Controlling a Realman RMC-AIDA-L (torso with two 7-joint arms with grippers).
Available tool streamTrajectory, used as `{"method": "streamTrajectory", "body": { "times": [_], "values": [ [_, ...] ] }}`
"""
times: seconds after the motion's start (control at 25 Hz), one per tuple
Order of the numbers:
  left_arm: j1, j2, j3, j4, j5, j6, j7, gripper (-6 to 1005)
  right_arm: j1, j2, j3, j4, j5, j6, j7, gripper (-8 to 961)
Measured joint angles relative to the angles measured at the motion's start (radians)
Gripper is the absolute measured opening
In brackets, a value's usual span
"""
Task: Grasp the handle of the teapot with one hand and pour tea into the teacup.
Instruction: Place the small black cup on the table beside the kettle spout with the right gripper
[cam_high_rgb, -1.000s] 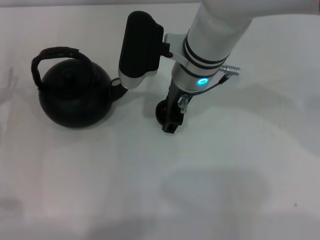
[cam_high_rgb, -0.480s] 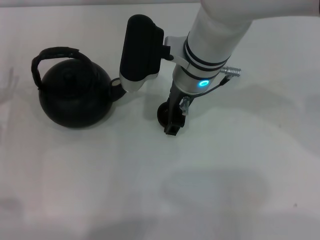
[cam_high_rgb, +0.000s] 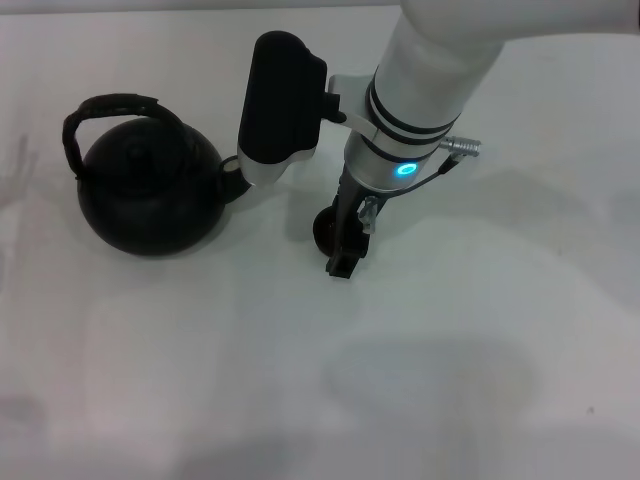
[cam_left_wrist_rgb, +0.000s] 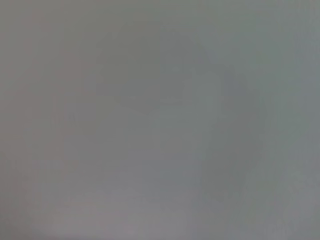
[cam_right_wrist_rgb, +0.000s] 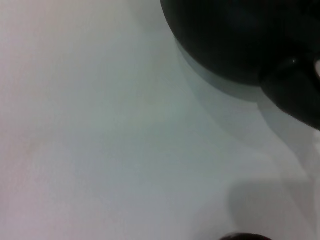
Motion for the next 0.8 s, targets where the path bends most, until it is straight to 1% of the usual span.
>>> {"method": "streamTrajectory", "body": {
  "times": [0.12,0.2,0.48,0.8],
  "values": [
    [0.0,0.0,0.0,0.0,0.0,0.001,0.0,888,-0.001,0.0,0.004,-0.006,0.0,0.002,-0.001,820],
    [0.0,0.0,0.0,0.0,0.0,0.005,0.0,888,-0.014,0.0,0.01,-0.022,-0.004,0.023,-0.003,850],
    [0.004,0.0,0.0,0.0,0.0,0.01,0.0,888,-0.033,0.0,0.027,-0.03,-0.006,0.058,-0.005,849],
    [0.006,0.0,0.0,0.005,0.0,0.012,0.0,888,-0.088,-0.001,0.113,-0.03,-0.012,0.088,-0.008,848]
  ]
}}
